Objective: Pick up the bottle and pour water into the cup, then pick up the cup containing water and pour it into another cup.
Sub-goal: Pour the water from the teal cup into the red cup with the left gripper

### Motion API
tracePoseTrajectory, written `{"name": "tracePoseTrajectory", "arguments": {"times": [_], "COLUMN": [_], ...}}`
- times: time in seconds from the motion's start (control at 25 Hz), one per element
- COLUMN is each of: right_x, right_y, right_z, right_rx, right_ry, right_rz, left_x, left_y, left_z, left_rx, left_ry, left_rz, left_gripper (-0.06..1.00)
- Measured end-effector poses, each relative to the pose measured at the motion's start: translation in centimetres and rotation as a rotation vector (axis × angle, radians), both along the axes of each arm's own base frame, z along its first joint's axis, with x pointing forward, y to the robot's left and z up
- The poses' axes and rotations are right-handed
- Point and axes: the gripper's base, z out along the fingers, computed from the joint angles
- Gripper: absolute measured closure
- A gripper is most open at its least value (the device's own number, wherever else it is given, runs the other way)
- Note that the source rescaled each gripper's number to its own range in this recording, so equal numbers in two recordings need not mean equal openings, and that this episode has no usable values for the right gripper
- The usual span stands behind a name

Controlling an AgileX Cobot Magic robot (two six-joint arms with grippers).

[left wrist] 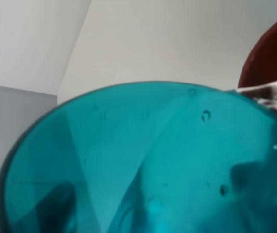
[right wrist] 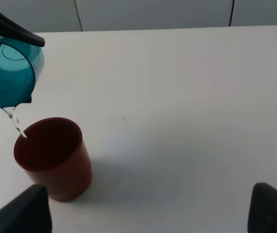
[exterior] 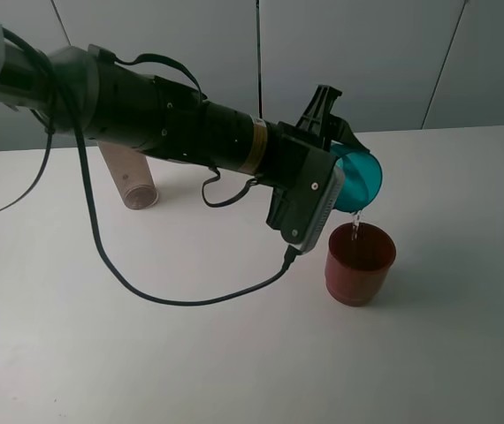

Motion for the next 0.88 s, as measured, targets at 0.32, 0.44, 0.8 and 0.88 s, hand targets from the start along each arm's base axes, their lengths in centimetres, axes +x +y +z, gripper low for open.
{"name": "tracePoseTrajectory", "arguments": {"times": [0.32,0.44,0.8,0.88], "right_x": [0.0,0.0,0.0,0.0], "right_y": [0.0,0.0,0.0,0.0], "right_z": [0.0,0.0,0.0,0.0], "right_rx": [0.0,-0.002,-0.002,-0.002], "right_ry": [0.0,0.0,0.0,0.0], "right_rz": [0.0,0.001,0.001,0.001], "left_x": [0.4,0.5,0.6,0.6], "left_y": [-0.4,-0.4,-0.5,-0.5], "left_z": [0.1,0.1,-1.1,-1.2], "left_rx": [-0.004,0.002,0.042,0.047], "left_ry": [-0.023,-0.043,-0.091,-0.098], "left_rz": [-0.005,-0.015,-0.052,-0.056], "left_gripper": [0.78,0.78,0.78,0.78]}}
